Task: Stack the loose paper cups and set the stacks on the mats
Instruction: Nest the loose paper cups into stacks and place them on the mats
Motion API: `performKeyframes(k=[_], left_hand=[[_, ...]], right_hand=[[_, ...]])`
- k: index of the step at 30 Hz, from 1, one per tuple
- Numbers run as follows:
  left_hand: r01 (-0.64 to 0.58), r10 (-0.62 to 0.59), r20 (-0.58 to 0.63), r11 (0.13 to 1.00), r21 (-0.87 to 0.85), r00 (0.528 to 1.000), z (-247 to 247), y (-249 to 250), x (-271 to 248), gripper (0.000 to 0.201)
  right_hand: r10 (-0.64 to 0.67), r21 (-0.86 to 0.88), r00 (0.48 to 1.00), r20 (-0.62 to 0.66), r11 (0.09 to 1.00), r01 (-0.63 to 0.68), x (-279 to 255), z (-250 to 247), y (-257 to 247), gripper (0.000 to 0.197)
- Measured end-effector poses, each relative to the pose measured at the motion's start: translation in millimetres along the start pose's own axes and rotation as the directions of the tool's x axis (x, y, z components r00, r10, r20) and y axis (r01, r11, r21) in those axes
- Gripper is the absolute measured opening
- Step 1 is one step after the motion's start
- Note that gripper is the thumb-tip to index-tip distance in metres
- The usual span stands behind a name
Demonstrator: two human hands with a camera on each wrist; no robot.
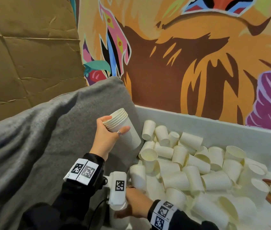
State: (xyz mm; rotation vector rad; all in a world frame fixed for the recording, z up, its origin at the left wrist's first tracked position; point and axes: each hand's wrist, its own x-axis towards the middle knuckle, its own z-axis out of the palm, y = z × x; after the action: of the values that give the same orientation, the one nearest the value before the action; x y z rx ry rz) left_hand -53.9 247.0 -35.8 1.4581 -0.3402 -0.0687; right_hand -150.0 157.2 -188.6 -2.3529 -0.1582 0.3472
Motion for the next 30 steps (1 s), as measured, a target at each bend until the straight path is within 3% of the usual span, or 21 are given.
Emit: performKeyframes(k=[3, 6, 10, 11, 14, 15, 20, 22, 25, 30], left_hand=[[0.01, -0.01, -0.004, 1.0, -0.008, 1.0, 0, 0, -1, 0.072], [0.021, -0.022, -0.011, 1.0, -0.023, 1.0, 4, 2, -1, 0.07], [0.015, -0.014, 0.035, 0.999, -0.037, 0.999, 12, 9, -4, 0.088], [0.016, -0.013, 0.047, 0.999, -0.051, 0.999, 15, 10, -5, 0.081], [0.009, -0.003, 0.063, 0.995, -0.104, 0.998, 28, 15, -9, 0.023], [0.012, -0.006, 0.061, 0.994, -0.11, 0.998, 32, 17, -12, 0.017], [0.013, -0.007, 0.044, 0.99, -0.139, 0.999, 44, 17, -13, 0.042], [0.005, 0.005, 0.067, 0.989, -0.148, 0.998, 48, 16, -16, 0.037], [0.013, 0.008, 0.163, 0.992, -0.123, 0.987, 57, 14, -22, 0.031], [0.126, -0.131, 0.392, 0.991, 0.039, 0.911, 74, 0, -31, 0.079]], right_hand=[[0.02, -0.036, 0.998, -0.056, 0.999, -0.022, -11, -11, -3, 0.065], [-0.037, 0.076, 0.981, -0.191, 0.996, 0.052, -28, -32, 1, 0.054], [-0.04, 0.136, 0.944, -0.326, 0.987, 0.088, -52, -70, 6, 0.054], [-0.027, 0.138, 0.932, -0.363, 0.987, 0.083, -58, -81, 7, 0.054], [0.017, 0.2, 0.864, -0.503, 0.975, 0.096, -79, -109, 13, 0.049], [0.04, 0.24, 0.834, -0.55, 0.964, 0.112, -86, -118, 17, 0.047], [0.22, 0.517, 0.692, -0.688, 0.817, 0.254, -120, -148, 31, 0.031], [0.294, 0.594, 0.657, -0.694, 0.75, 0.292, -129, -153, 34, 0.031], [0.333, 0.699, 0.685, -0.647, 0.619, 0.359, -133, -153, 32, 0.034], [0.264, 0.773, 0.772, -0.579, 0.478, 0.417, -125, -138, 16, 0.037]])
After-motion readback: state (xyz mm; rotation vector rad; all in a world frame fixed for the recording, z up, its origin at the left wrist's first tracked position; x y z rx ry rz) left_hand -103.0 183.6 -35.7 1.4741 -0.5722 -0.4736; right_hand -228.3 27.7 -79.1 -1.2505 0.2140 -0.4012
